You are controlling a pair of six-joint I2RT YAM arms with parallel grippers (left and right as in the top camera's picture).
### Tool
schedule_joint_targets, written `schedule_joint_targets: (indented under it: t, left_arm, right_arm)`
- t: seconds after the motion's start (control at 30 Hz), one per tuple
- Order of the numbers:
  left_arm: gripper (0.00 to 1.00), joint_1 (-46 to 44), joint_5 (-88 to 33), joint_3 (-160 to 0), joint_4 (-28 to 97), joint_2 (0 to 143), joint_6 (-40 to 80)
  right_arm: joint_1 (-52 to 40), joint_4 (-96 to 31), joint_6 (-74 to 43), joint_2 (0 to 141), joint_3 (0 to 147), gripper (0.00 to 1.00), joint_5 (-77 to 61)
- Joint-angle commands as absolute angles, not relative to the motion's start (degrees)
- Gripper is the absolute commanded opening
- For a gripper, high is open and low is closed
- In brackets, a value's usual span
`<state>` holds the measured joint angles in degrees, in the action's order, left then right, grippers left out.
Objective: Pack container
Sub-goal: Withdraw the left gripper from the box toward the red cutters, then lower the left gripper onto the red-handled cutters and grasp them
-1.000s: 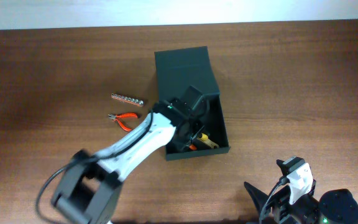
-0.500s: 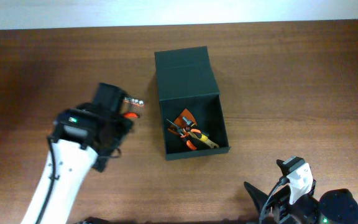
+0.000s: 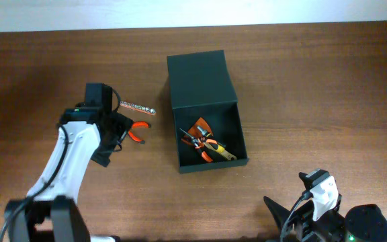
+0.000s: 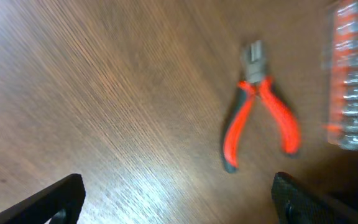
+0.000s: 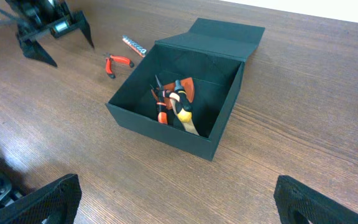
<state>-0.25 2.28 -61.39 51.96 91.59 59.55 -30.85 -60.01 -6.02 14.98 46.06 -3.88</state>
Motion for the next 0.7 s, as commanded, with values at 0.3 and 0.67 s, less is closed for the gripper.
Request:
schedule_joint_targets:
  t: [0.3,0.67]
  left_arm:
    - [0.9,0.4,-5.2,-64.1,49.7,104.3,55.6]
    - [0.9,-1.1,-5.2,-71.4,49.7,108.4,54.5]
  right_arm:
    - [-31.1,-59.8,-6.5,14.5,45.9,0.99,-3.2]
    - [-31.1,-59.8,-6.5,14.5,45.9,0.99,-3.2]
